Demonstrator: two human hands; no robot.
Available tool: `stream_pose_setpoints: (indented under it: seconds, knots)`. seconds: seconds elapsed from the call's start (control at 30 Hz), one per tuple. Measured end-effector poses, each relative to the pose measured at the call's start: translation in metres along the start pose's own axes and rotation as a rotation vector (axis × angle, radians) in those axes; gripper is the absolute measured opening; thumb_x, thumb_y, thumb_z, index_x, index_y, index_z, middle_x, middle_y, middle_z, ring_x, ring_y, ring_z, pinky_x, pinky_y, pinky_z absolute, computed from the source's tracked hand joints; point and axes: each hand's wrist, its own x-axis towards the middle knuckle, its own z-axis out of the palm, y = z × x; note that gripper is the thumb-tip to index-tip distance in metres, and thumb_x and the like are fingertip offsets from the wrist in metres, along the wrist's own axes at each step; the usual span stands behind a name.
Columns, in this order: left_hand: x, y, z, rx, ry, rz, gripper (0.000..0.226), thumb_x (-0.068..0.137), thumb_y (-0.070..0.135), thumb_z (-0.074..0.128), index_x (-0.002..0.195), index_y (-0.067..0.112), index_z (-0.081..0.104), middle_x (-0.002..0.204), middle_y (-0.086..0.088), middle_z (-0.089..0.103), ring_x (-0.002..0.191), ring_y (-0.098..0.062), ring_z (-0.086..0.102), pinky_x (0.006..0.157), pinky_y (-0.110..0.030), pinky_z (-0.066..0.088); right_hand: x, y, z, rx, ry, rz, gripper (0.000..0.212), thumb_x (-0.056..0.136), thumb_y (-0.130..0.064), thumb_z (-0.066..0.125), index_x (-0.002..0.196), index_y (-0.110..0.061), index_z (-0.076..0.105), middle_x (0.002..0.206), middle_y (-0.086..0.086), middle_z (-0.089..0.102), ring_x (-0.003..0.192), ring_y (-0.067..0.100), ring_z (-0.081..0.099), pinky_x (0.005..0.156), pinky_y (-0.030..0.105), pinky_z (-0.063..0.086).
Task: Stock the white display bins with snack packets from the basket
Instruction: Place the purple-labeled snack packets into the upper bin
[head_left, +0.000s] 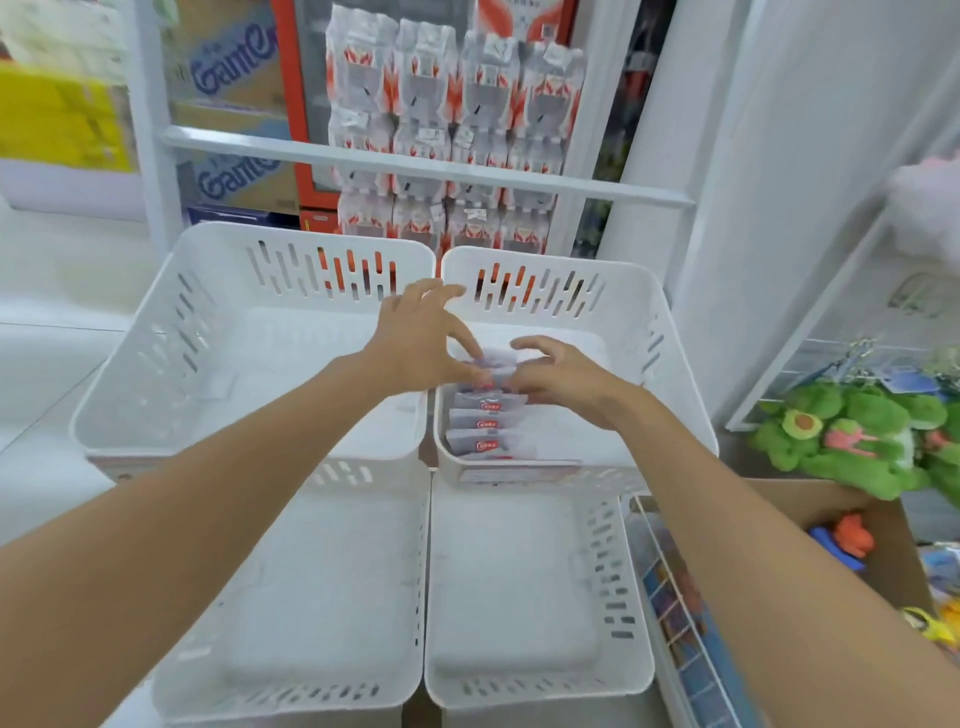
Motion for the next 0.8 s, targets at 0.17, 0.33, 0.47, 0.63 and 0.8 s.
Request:
stream_pose_setpoints:
  seconds: [0.17,0.33,0.47,0.63,0.8]
  knots:
    - [-0.018,-0.005,-0.004,-0.311,0.148,-0.102,0.052,0.075,0.040,0.080,0.123,0.028,0.063,0.145,-0.001,0.042,0.132,-0.021,0.037,0.112,-0.041,0.032,0.004,0.001,0.008,-0.208,-0.008,-0.014,0.038,0.088,-0.038,0.069,0.119,-0.024,0.053,0.121,0.005,0.054,0.108,0.022,0.057,0.096,0.037,0.051]
    - [-0.032,-0.010,0.006,-0.493,0.124,-0.173,0.067,0.076,0.041,0.078,0.135,0.031,0.049,0.144,0.004,0.043,0.109,-0.009,0.049,0.087,-0.022,0.045,0.002,0.000,0.018,-0.316,-0.083,-0.051,0.056,0.089,-0.043,0.067,0.136,-0.031,0.040,0.131,-0.009,0.040,0.116,0.013,0.041,0.096,0.029,0.034]
    - [-0.034,-0.008,0.010,-0.516,0.139,-0.200,0.068,0.078,0.043,0.075,0.138,0.031,0.045,0.147,0.005,0.042,0.109,-0.008,0.049,0.086,-0.023,0.043,0.004,-0.001,0.022,-0.362,-0.119,-0.057,0.058,0.090,-0.042,0.066,0.139,-0.030,0.037,0.140,-0.006,0.040,0.127,0.019,0.040,0.100,0.030,0.033]
    - [-0.041,-0.003,0.008,-0.533,0.095,-0.250,0.069,0.080,0.044,0.074,0.140,0.030,0.043,0.146,0.003,0.044,0.108,-0.008,0.048,0.087,-0.024,0.043,0.001,-0.003,0.023,-0.375,-0.100,-0.006,0.060,0.088,-0.048,0.065,0.140,-0.035,0.037,0.154,0.002,0.029,0.137,0.025,0.033,0.107,0.038,0.032]
    - [-0.059,0.007,-0.004,-0.559,0.069,-0.296,0.065,0.081,0.040,0.074,0.138,0.024,0.046,0.140,-0.001,0.048,0.109,-0.015,0.053,0.087,-0.026,0.044,-0.012,-0.006,0.029,-0.296,0.123,-0.099,0.067,0.089,-0.048,0.064,0.148,-0.032,0.034,0.158,-0.001,0.025,0.144,0.022,0.025,0.114,0.041,0.025]
